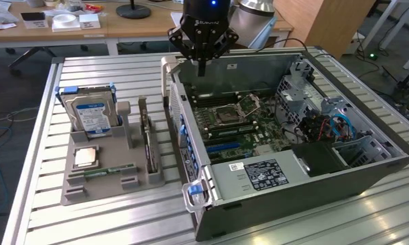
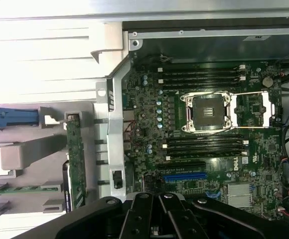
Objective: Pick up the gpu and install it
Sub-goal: 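Reach for the gpu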
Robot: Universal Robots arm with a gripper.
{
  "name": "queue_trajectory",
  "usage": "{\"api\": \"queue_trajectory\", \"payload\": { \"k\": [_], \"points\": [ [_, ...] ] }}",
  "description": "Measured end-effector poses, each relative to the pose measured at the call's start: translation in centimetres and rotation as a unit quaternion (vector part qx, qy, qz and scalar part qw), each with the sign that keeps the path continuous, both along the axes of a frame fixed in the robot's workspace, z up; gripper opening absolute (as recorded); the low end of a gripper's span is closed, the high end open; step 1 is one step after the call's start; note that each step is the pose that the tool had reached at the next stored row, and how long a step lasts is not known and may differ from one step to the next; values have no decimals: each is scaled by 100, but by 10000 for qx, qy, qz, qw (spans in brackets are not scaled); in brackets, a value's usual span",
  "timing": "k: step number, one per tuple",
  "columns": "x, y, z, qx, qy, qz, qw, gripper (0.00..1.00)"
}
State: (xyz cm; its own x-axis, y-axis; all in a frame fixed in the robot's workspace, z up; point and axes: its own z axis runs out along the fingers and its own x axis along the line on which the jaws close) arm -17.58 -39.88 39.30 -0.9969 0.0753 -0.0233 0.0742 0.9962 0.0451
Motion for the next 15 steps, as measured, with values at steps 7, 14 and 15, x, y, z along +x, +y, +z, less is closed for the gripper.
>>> {"api": "queue_trajectory", "payload": {
  "k": [7,14,15],
  "points": [
    [-105,0,0,0,0,0,10000,11],
    [-209,0,0,0,0,0,10000,11],
    [-225,0,0,0,0,0,10000,11]
  ]
}}
